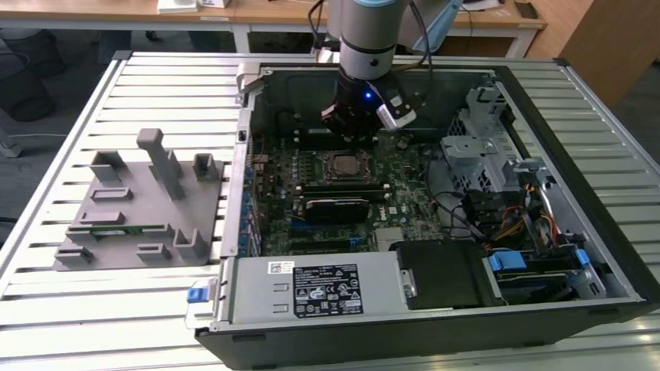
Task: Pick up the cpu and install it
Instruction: 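Install the first cpu locking lever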
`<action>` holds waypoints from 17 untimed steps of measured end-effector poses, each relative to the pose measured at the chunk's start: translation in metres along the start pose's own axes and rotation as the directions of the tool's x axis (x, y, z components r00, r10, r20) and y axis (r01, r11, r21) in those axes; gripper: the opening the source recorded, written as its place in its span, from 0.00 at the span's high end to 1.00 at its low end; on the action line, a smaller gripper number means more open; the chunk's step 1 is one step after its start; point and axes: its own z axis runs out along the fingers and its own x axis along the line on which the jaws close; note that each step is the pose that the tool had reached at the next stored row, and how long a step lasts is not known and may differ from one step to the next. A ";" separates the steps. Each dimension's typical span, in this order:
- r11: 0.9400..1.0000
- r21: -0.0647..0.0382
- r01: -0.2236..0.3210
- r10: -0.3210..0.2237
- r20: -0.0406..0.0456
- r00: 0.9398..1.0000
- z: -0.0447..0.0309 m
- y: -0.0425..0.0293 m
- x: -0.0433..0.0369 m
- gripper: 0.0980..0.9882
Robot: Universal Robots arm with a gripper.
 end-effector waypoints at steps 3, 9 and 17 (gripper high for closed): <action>1.000 0.012 0.000 0.000 -0.001 1.000 0.0011 -0.0002 0.0001 0.99; 1.000 0.021 0.000 0.000 -0.002 1.000 0.0032 -0.0002 0.0001 0.99; 0.999 -0.035 0.000 0.000 0.004 1.000 0.0018 0.0002 -0.0002 0.99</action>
